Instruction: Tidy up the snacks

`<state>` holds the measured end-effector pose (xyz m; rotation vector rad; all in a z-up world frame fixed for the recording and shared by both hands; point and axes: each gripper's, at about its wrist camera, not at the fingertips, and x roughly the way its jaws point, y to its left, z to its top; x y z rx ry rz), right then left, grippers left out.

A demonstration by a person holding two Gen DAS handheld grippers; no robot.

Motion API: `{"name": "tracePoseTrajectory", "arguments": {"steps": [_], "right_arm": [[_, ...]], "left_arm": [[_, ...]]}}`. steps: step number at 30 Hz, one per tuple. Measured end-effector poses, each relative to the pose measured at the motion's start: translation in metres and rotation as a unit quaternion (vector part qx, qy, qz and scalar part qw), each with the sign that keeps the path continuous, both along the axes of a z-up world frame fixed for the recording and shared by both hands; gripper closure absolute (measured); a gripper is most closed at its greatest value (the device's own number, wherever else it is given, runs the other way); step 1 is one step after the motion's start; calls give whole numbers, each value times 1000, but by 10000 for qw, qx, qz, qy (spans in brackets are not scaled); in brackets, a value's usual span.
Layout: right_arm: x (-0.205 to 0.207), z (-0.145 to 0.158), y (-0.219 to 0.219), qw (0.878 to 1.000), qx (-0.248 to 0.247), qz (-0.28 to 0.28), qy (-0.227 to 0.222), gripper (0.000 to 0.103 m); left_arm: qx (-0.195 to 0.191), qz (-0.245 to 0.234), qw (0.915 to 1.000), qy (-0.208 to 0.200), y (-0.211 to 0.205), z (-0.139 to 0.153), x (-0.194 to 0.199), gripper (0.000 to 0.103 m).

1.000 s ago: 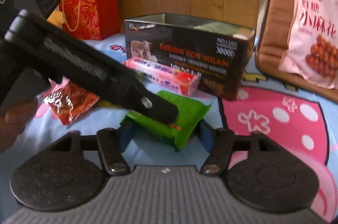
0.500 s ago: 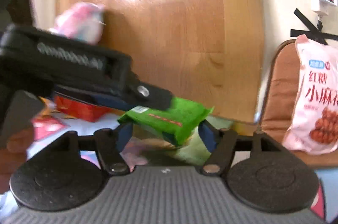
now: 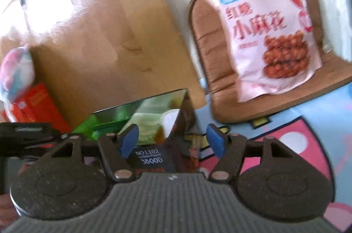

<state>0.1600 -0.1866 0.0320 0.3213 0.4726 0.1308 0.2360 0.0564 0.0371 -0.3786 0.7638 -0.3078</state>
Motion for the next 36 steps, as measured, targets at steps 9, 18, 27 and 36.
{"name": "tracePoseTrajectory", "arguments": {"steps": [9,18,27,36], "right_arm": [[-62,5,-11,9985,289,399,-227,33],[-22,-20,46,9882,-538,1217,755,37],[-47,-22,42,9907,-697,853,805,51],[-130,-9,16,9941,-943,97,532,50]], "left_arm": [[-358,453,9982,-153,52,1,-47,35],[-231,-190,9987,415,12,-39,-43,51],[191,-1202,9925,-120,-39,-11,-83,63],[309,-1899,9811,-187,-74,-14,-129,60]]}}
